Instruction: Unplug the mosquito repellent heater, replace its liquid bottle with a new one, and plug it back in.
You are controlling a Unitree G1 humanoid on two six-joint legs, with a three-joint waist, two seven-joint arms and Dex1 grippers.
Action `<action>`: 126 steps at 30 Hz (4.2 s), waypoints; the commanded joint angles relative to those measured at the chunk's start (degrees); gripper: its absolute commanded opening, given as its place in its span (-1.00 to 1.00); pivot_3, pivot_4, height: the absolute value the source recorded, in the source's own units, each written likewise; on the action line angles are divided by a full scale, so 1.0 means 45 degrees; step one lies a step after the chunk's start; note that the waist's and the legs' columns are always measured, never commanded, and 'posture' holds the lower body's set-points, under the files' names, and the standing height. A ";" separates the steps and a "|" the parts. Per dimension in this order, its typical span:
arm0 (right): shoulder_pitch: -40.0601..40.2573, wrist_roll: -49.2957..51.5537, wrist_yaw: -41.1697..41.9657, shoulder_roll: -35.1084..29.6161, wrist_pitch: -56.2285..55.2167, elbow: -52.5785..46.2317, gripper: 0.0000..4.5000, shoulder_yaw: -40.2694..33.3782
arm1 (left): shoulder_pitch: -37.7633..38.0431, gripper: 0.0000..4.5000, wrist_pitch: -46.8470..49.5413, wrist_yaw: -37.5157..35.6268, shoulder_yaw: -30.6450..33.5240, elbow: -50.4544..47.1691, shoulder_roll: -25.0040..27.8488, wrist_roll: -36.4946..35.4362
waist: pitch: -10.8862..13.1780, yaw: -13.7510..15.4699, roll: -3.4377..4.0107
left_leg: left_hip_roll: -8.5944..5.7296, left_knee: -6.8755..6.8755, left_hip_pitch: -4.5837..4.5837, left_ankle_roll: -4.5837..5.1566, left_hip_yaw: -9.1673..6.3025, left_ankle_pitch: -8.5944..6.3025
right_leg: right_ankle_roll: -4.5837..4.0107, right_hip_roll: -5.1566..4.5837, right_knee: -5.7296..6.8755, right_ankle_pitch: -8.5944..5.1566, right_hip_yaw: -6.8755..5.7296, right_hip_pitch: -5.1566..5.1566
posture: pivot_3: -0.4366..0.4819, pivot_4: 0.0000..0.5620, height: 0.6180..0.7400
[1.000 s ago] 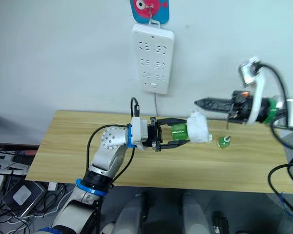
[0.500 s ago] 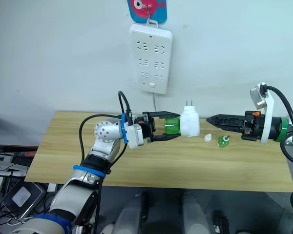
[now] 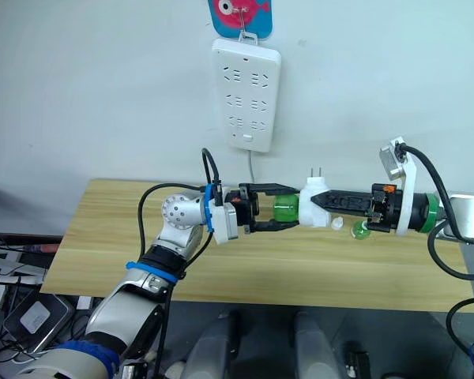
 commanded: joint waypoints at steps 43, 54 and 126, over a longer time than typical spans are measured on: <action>-0.0125 0.0335 -0.5764 0.1150 -0.2357 -0.2315 0.33 0.0473 | 0.0514 1.00 0.9875 0.4524 -0.1744 -0.6924 0.1129 0.6124 | -0.0001 -0.0006 0.0001 | 0.0002 -0.0005 0.0000 -0.0002 -0.0005 0.0003 | 0.0001 0.0000 0.0002 0.0000 -0.0001 -0.0001 | -0.05 0.04 1.00; -0.0321 0.0335 -0.6181 0.1607 -0.2538 -0.2525 0.33 0.0568 | 0.0901 0.03 1.1175 0.4275 -0.2239 -0.7753 0.0966 0.6297 | -0.0001 -0.0005 0.0001 | 0.0002 -0.0006 0.0000 -0.0002 -0.0005 0.0002 | 0.0000 -0.0001 0.0002 0.0000 0.0001 -0.0001 | -0.05 0.04 1.00; 0.1085 -1.0761 -0.5608 0.6851 -0.6686 -0.8484 0.36 0.1179 | 0.3243 0.00 1.2697 0.7726 0.0269 -0.8050 -0.3041 0.0569 | -0.0079 -0.0294 0.0010 | 0.0004 0.0010 0.0011 -0.0039 0.0002 0.0024 | 0.0002 0.0006 0.0026 -0.0001 0.0004 -0.0003 | -0.17 -0.07 1.00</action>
